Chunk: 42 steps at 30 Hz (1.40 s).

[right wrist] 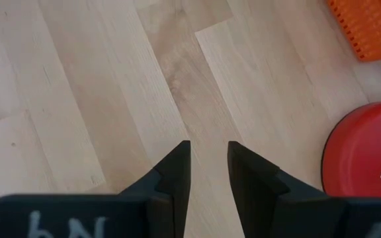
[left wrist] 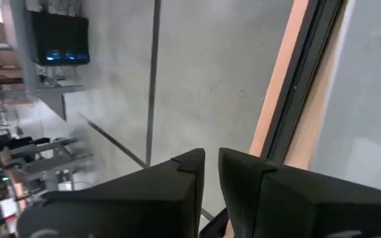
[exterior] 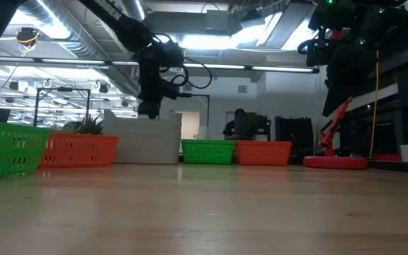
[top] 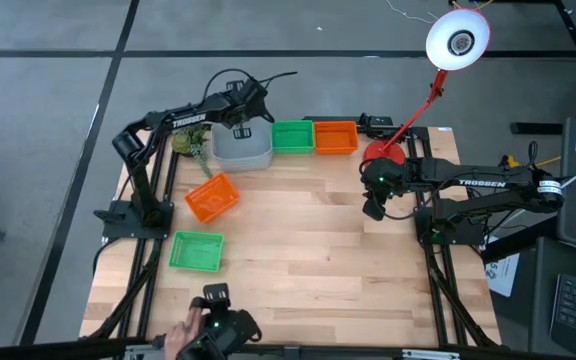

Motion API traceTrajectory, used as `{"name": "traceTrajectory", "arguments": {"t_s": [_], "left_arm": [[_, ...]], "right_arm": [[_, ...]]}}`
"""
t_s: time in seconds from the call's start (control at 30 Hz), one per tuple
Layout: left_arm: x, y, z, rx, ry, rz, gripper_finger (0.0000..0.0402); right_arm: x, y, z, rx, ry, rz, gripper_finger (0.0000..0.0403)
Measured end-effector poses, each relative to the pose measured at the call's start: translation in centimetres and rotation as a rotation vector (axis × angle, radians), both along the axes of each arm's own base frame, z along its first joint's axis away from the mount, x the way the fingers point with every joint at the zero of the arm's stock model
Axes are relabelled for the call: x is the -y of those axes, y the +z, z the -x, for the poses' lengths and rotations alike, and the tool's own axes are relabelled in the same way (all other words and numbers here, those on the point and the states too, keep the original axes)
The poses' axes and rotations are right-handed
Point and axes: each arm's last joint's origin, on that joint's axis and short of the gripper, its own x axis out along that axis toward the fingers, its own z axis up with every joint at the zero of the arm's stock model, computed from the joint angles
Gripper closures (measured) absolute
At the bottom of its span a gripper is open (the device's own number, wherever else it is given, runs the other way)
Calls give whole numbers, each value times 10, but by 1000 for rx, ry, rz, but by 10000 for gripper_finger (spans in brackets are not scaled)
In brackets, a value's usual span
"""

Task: Stack baskets by color
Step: Stack the gray bin on top of the top gray bin

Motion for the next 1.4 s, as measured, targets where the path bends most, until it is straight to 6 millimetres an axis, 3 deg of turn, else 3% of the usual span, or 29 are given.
{"name": "traceTrajectory", "arguments": {"t_s": [0.2, 0.33, 0.43, 0.6, 0.7, 0.93, 1.2, 1.4], "left_arm": [[29, 42, -7, 96, -68, -8, 362], [62, 58, -5, 299, -174, 355, 363], [81, 42, 0, 296, -176, 651, 367], [95, -6, 2, 190, -162, 746, 393], [94, -20, 1, 229, -178, 729, 400], [78, -27, 9, 148, -130, 619, 401], [54, -28, 21, 202, -106, 593, 401], [55, -27, 20, 253, -135, 648, 401]], "right_arm": [[0, 0, 0, 0, -1, 0, 303], [0, 0, 0, 0, -2, -1, 303], [0, 0, 0, 0, -1, -1, 303], [0, 0, 0, 0, -1, -1, 303], [0, 0, 0, 0, -1, -1, 303], [0, 0, 0, 2, -13, -7, 303], [0, 0, 0, 1, -24, -13, 303], [0, 0, 0, 1, -23, -13, 303]]}}
